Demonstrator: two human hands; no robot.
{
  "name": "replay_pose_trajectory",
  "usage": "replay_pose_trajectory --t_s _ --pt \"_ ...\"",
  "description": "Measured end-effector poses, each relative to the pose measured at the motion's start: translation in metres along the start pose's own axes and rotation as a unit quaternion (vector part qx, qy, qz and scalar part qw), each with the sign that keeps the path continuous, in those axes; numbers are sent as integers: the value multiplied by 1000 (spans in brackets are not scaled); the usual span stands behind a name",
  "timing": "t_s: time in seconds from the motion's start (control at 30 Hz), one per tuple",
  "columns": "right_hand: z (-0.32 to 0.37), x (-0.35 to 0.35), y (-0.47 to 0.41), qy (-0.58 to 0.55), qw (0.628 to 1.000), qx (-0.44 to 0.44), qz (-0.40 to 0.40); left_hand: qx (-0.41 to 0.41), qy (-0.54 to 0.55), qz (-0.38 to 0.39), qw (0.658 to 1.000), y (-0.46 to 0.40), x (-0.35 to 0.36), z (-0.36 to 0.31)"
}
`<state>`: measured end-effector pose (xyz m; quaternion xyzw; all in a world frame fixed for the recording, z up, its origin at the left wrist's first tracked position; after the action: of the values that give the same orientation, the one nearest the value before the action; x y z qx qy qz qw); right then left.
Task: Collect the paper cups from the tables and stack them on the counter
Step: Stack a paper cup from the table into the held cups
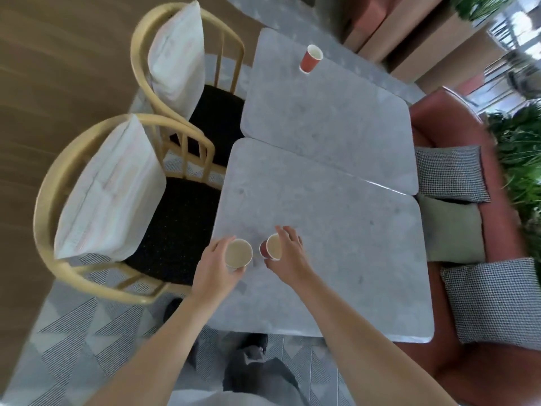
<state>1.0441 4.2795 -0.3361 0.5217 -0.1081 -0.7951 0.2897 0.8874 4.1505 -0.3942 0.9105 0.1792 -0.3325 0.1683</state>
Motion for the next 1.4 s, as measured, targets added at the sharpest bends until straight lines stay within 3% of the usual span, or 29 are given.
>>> replay_pose_trajectory --t_s 0.37,0.6,0.77,1.1,1.4 --pt "-27 -4 -5 -33 998 -51 2 -50 -11 -44 998 12 15 -26" --pt "-95 -38 3 -46 995 -88 22 -88 0 -71 994 25 54 -70" --pt "-168 -70 18 -56 995 -83 17 -96 -46 -42 993 33 99 -121" --pt "-294 -128 43 -121 990 -40 -55 -15 -135 52 989 32 186 -219" --pt "-365 -133 72 -159 986 -7 -57 32 -193 110 974 38 237 -256"
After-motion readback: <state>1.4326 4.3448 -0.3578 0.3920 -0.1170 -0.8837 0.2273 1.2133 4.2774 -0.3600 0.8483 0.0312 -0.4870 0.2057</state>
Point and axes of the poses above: each hand's wrist, its own y-axis away from the middle knuckle, its own x-axis out of the palm, z = x × y, the point moved 1 cm from there along -y, towards the middle knuckle, and after that the axes turned 13 degrees about -y, right-handed, at the moved point
